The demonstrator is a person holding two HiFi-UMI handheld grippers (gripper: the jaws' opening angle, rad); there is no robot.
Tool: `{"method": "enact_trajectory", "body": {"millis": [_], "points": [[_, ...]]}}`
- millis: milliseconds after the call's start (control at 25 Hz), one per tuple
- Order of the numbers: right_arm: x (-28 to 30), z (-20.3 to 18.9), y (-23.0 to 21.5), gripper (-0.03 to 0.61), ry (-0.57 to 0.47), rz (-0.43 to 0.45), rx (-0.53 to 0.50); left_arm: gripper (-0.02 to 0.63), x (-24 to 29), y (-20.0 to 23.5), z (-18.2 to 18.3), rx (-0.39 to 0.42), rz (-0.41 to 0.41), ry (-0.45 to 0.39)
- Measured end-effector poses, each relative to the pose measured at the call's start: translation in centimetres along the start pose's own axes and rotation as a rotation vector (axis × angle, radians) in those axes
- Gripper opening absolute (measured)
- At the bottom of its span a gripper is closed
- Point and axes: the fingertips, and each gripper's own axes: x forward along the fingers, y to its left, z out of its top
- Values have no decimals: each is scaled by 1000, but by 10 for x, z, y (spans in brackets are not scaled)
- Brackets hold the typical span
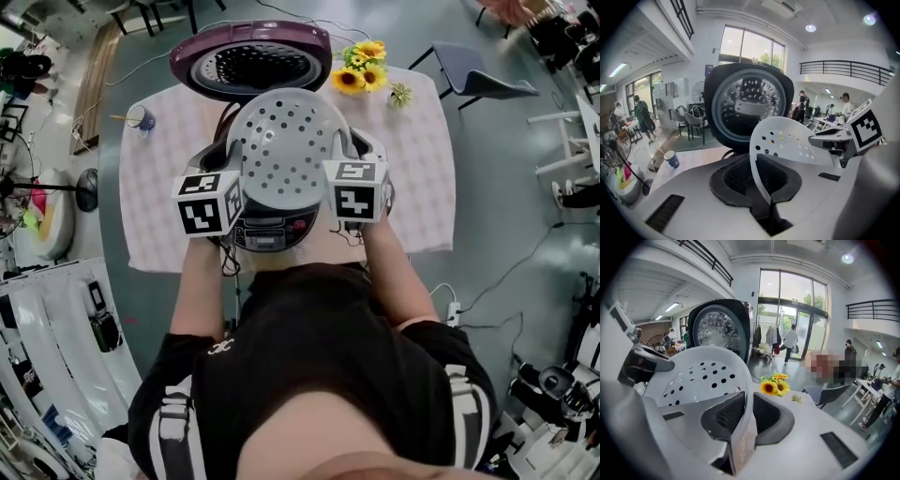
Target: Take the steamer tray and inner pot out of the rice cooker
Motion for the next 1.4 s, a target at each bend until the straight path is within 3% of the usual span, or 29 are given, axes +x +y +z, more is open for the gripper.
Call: {"method": "enact_trajectory", "body": {"millis": [760, 960, 1240, 1400], "points": [[-43, -63, -192, 54, 32, -94, 86, 43, 70, -193, 28, 68, -111, -11], [-27, -91, -232, 49, 73, -56, 155, 44, 102, -229, 26, 85, -136, -4], [7, -126, -279, 46, 116, -67, 188, 43, 162, -262, 9, 88, -136, 36], [32, -155, -293, 40, 163, -14, 256, 43, 194, -269, -7, 109, -121, 75]]}}
